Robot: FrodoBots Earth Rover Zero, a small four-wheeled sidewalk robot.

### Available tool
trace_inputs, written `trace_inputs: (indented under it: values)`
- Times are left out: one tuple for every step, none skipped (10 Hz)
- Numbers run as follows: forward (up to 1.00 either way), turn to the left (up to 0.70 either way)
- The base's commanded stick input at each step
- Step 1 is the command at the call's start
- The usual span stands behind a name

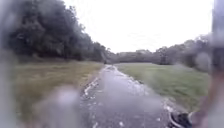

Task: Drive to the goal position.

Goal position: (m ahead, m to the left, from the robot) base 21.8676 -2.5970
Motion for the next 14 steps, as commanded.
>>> trace_inputs:
  values:
    - [0.85,0.00]
    - [0.85,0.00]
    - [0.85,0.00]
    - [0.85,0.00]
    - [0.85,0.00]
    - [0.85,0.00]
    - [0.85,0.00]
    - [0.85,0.00]
    - [0.85,0.00]
    - [0.85,0.00]
    - [0.85,0.00]
    - [0.43,0.00]
    - [0.00,0.00]
    - [0.00,0.00]
